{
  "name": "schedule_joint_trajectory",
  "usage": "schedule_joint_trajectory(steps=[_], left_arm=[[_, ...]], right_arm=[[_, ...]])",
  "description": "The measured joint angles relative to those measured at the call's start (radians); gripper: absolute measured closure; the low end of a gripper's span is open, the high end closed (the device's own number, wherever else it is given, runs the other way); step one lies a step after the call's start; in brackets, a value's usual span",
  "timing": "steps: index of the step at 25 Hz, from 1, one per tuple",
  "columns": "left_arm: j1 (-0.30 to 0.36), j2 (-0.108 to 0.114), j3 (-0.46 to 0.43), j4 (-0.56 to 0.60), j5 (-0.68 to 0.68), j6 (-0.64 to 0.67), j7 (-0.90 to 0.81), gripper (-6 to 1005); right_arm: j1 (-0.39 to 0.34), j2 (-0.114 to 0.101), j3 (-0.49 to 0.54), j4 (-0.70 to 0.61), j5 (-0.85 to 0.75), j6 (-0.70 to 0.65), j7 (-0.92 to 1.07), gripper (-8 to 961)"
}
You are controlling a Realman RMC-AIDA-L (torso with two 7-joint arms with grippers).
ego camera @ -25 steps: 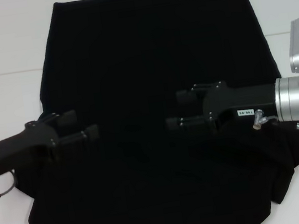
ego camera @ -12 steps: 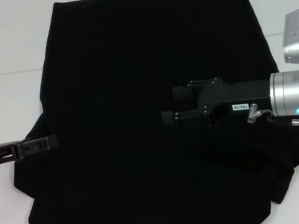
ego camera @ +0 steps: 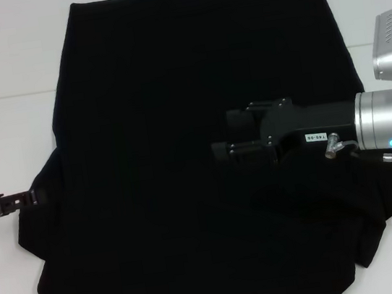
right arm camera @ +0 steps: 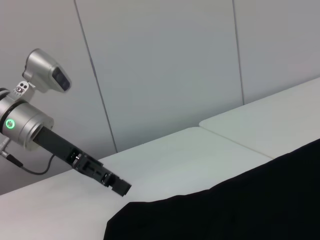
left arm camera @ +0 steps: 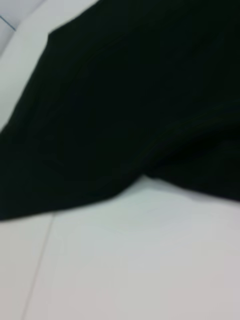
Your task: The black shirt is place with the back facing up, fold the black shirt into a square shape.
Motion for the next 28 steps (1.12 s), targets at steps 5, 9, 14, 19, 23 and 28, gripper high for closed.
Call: schedule_joint_trajectory(steps=[5, 9, 14, 19, 23, 28], left_arm=[[-0.019, 0.008, -0.004, 0.023, 0.099, 0.002, -0.091, 125], [-0.034, 0.012, 0.001, 0.022, 0.141, 0.001, -0.113, 124], [-0.049, 0.013, 0.006, 0.018, 0.171, -0.009, -0.124, 124], [-0.055, 0.01, 0.019, 0.014, 0.184, -0.011, -0.126, 124], [-0.056, 0.008, 0.036, 0.002, 0.186, -0.019, -0.127, 124], [-0.056, 0.005, 0.056, -0.01, 0.186, -0.034, -0.127, 125]], right_arm=[[0.001, 0.0, 0.002, -0.002, 0.009, 0.0, 0.002, 137], [0.001, -0.001, 0.002, -0.003, 0.024, -0.002, 0.001, 136], [-0.002, -0.002, 0.002, -0.011, 0.033, -0.004, 0.002, 156], [-0.005, -0.002, 0.002, -0.014, 0.04, -0.005, 0.002, 176], [-0.005, -0.002, 0.002, -0.014, 0.04, -0.004, 0.002, 192], [-0.004, -0.002, 0.002, -0.014, 0.04, -0.006, -0.002, 212]])
